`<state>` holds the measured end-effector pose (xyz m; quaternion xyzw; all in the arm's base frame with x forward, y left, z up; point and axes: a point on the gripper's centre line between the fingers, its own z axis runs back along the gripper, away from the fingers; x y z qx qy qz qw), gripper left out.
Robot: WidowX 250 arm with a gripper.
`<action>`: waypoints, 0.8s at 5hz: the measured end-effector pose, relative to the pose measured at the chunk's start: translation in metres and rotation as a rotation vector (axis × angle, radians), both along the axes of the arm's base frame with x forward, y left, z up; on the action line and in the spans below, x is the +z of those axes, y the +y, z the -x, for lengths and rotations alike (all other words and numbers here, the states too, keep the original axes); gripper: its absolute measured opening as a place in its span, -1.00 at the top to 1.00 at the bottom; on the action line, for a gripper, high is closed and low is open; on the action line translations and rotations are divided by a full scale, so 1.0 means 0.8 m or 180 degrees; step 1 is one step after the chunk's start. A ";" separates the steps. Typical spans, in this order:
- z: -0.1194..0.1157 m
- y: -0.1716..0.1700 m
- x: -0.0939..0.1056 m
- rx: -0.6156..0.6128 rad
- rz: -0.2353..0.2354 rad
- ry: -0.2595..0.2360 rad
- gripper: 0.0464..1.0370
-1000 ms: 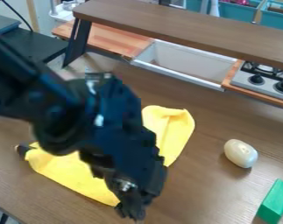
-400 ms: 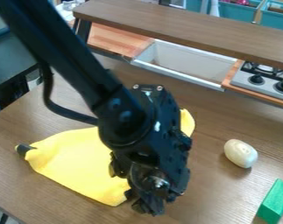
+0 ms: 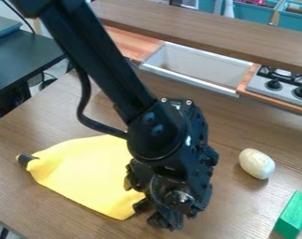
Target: Unfold the cloth from bottom right to top left
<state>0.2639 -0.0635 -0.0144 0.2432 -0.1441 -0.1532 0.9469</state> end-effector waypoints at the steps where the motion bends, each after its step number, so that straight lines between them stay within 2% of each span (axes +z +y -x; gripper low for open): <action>1: -0.003 0.002 -0.009 0.0145 0.0008 0.0071 -0.84; 2: -0.003 0.005 -0.016 0.0300 0.0041 0.0176 -0.26; 3: 0.005 0.008 -0.021 0.0279 0.0057 0.0255 0.37; 4: 0.009 0.011 -0.007 0.0265 0.0179 0.0250 0.76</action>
